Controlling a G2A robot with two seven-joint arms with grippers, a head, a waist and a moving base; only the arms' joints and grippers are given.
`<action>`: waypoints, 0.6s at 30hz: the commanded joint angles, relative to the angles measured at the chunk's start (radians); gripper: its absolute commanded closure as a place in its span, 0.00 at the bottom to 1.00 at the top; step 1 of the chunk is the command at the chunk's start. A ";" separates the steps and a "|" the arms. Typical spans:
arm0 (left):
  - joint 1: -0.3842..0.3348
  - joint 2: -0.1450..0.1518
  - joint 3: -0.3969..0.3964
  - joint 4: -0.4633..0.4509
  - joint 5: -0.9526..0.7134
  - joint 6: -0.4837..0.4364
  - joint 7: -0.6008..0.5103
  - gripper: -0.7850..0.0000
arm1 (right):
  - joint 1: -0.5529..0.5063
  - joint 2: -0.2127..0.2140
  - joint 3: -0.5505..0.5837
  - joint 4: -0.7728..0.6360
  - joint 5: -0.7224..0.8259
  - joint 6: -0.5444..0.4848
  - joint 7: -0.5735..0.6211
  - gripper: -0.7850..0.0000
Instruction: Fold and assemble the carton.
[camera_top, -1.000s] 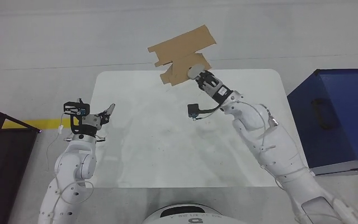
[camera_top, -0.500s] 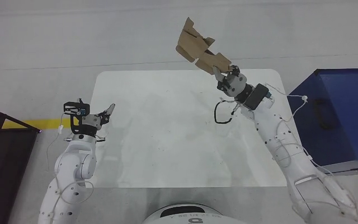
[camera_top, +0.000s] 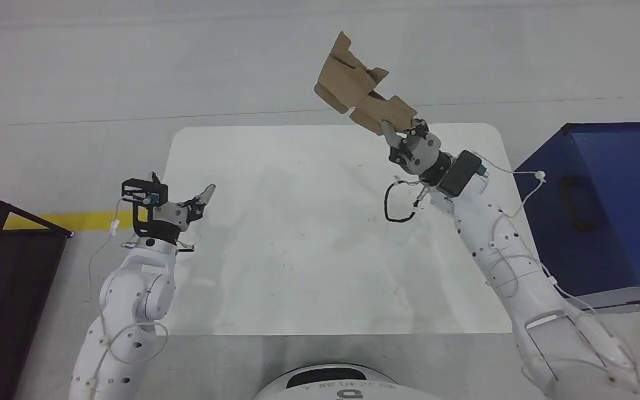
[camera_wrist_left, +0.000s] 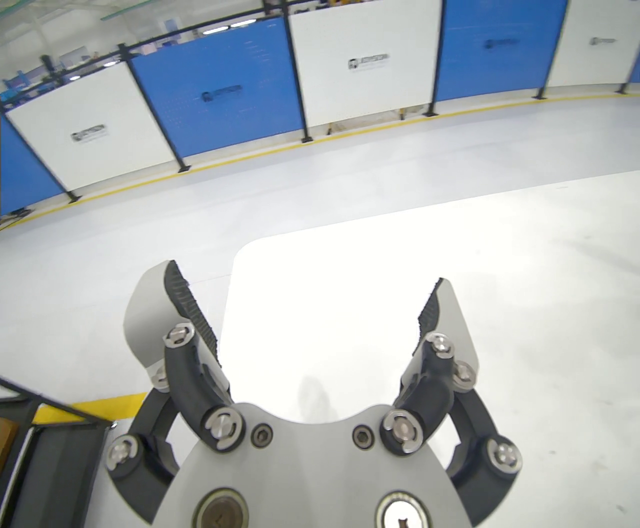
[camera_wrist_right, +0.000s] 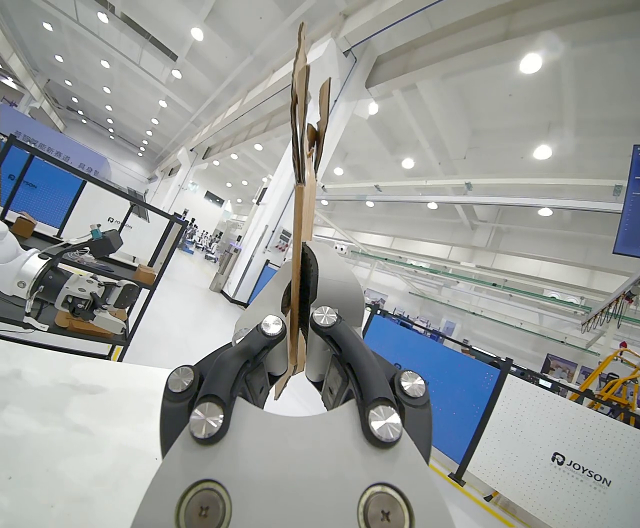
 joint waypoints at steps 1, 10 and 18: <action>-0.039 0.004 0.019 -0.008 -0.097 -0.200 -0.074 0.00 | 0.022 -0.006 -0.041 0.013 0.086 -0.066 0.042 1.00; -0.253 0.035 0.142 0.119 -0.730 -0.721 -0.599 0.00 | 0.149 -0.047 -0.242 0.096 0.400 -0.178 0.155 1.00; -0.244 0.034 0.165 0.119 -0.761 -0.730 -0.599 0.00 | 0.149 -0.047 -0.242 0.096 0.400 -0.178 0.155 1.00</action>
